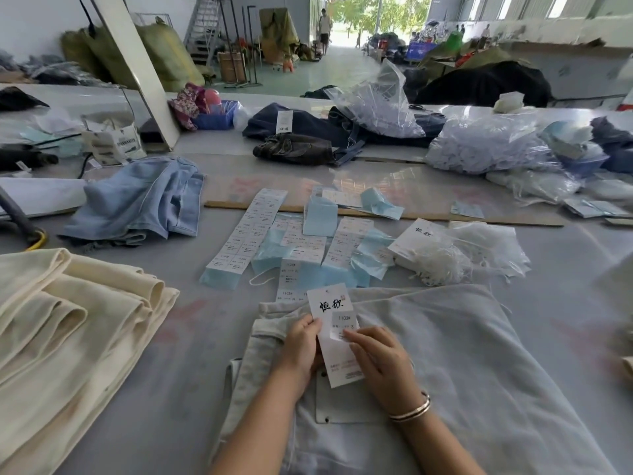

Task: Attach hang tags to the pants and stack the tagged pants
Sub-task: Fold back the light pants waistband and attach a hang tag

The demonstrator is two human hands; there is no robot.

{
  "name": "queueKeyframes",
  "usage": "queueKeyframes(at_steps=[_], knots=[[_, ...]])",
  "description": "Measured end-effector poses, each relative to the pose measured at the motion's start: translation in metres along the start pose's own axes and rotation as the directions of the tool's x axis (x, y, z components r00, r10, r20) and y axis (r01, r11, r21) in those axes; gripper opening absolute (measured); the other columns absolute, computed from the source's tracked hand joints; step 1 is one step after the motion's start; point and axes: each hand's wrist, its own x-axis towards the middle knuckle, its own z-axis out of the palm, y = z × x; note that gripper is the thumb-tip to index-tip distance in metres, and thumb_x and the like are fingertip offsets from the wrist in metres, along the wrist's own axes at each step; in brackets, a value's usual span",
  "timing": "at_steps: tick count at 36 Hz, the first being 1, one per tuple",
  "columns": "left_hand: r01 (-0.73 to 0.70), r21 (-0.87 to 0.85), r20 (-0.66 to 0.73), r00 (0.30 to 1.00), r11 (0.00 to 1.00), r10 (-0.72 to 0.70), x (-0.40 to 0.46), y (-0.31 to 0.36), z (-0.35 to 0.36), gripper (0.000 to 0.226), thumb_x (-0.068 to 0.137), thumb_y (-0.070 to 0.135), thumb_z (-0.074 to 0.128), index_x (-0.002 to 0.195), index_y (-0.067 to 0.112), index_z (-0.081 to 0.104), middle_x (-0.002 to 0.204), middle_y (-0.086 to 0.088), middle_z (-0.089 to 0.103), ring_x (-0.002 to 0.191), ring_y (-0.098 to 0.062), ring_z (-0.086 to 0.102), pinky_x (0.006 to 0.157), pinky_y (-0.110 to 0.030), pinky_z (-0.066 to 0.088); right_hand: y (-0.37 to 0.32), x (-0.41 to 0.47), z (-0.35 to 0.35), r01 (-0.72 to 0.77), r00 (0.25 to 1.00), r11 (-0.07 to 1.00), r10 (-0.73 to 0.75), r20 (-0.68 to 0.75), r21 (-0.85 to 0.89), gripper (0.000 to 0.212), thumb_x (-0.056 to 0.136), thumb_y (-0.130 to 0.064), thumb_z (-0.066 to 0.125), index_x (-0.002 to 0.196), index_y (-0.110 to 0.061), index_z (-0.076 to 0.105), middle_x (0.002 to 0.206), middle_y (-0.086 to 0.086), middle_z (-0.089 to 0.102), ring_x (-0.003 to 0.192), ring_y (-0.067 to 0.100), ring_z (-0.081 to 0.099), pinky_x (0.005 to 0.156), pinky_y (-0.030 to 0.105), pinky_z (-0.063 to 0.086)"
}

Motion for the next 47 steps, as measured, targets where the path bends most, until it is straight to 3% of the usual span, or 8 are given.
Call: queueKeyframes(at_steps=[11, 15, 21, 28, 32, 35, 40, 47], knots=[[-0.035, 0.03, 0.009, 0.999, 0.999, 0.035, -0.003, 0.001, 0.001, 0.026, 0.099, 0.006, 0.039, 0.1, 0.007, 0.065, 0.086, -0.013, 0.074, 0.069, -0.023, 0.069, 0.058, -0.03, 0.056, -0.007, 0.002, -0.004, -0.057, 0.987, 0.998, 0.061, 0.145, -0.03, 0.021, 0.087, -0.015, 0.059, 0.101, -0.016, 0.075, 0.083, 0.0, 0.064, 0.078, 0.021, 0.059, 0.076, 0.022, 0.041], [-0.016, 0.042, 0.047, 0.999, 0.999, 0.014, -0.003, 0.003, 0.0, 0.02, 0.096, 0.013, 0.05, 0.101, 0.006, 0.068, 0.095, -0.02, 0.072, 0.077, -0.03, 0.068, 0.071, -0.041, 0.055, -0.009, 0.003, -0.006, -0.057, 0.984, 0.997, 0.065, 0.166, -0.053, 0.019, 0.086, -0.02, 0.061, 0.098, -0.019, 0.076, 0.081, -0.001, 0.058, 0.076, 0.02, 0.056, 0.075, 0.027, 0.044], [0.026, 0.087, -0.028, 0.999, 0.996, -0.023, 0.002, 0.004, 0.002, 0.012, 0.093, 0.011, 0.059, 0.1, 0.005, 0.067, 0.091, -0.015, 0.073, 0.078, -0.028, 0.069, 0.067, -0.037, 0.057, -0.014, 0.0, -0.007, 0.001, 0.984, 0.984, 0.031, 0.173, -0.181, 0.018, 0.073, -0.03, 0.075, 0.09, -0.036, 0.076, 0.119, 0.007, 0.059, 0.102, 0.028, 0.057, 0.082, 0.041, 0.047], [-0.007, 0.117, -0.107, 0.994, 0.993, 0.019, 0.005, 0.002, 0.008, 0.011, 0.094, 0.013, 0.059, 0.1, 0.007, 0.066, 0.094, -0.013, 0.072, 0.083, -0.026, 0.067, 0.076, -0.04, 0.055, -0.007, -0.009, -0.021, -0.026, 0.928, 0.997, 0.052, 0.37, -0.075, 0.015, 0.079, -0.046, 0.065, 0.086, -0.038, 0.077, 0.149, -0.006, 0.032, 0.138, 0.01, 0.023, 0.107, 0.03, 0.019], [-0.204, 0.581, -0.158, 0.922, 0.788, 0.354, 0.003, -0.007, 0.013, 0.024, 0.09, 0.023, 0.066, 0.107, 0.012, 0.054, 0.108, -0.007, 0.068, 0.093, -0.022, 0.064, 0.081, -0.033, 0.052, 0.011, 0.007, -0.043, -0.166, 0.965, 0.986, 0.155, 0.21, 0.035, 0.022, 0.085, -0.03, 0.063, 0.068, -0.024, 0.075, 0.112, -0.01, 0.065, 0.11, 0.006, 0.055, 0.094, 0.043, 0.039], [-0.379, 0.739, -0.002, 0.825, 0.557, 0.565, -0.006, -0.021, 0.02, 0.041, 0.091, 0.023, 0.063, 0.128, 0.017, 0.046, 0.119, -0.002, 0.065, 0.1, -0.022, 0.066, 0.079, -0.033, 0.053, 0.046, 0.04, -0.059, -0.255, 0.967, 0.963, 0.253, -0.036, -0.085, 0.008, 0.082, -0.001, 0.07, 0.079, -0.007, 0.074, 0.084, 0.007, 0.069, 0.078, 0.021, 0.062, 0.074, 0.048, 0.051], [-0.468, 0.855, 0.181, 0.673, 0.223, 0.717, -0.01, -0.031, 0.023, 0.04, 0.081, 0.009, 0.069, 0.119, 0.009, 0.058, 0.124, -0.009, 0.058, 0.097, -0.028, 0.066, 0.061, -0.035, 0.056, 0.101, 0.097, -0.072, -0.179, 0.927, 0.761, 0.342, 0.152, -0.623, 0.021, 0.092, -0.019, 0.058, 0.108, -0.018, 0.072, 0.106, 0.009, 0.065, 0.1, 0.031, 0.055, 0.086, 0.041, 0.045], [-0.451, 0.872, 0.204, 0.688, 0.191, 0.696, -0.01, -0.029, 0.024, 0.03, 0.077, 0.007, 0.063, 0.106, 0.015, 0.062, 0.114, 0.0, 0.058, 0.093, -0.022, 0.064, 0.061, -0.032, 0.052, 0.125, 0.134, -0.053, 0.177, 0.873, 0.415, 0.352, 0.337, -0.892, 0.035, 0.1, -0.024, 0.036, 0.119, -0.019, 0.064, 0.128, 0.002, 0.055, 0.116, 0.023, 0.052, 0.091, 0.032, 0.041]])
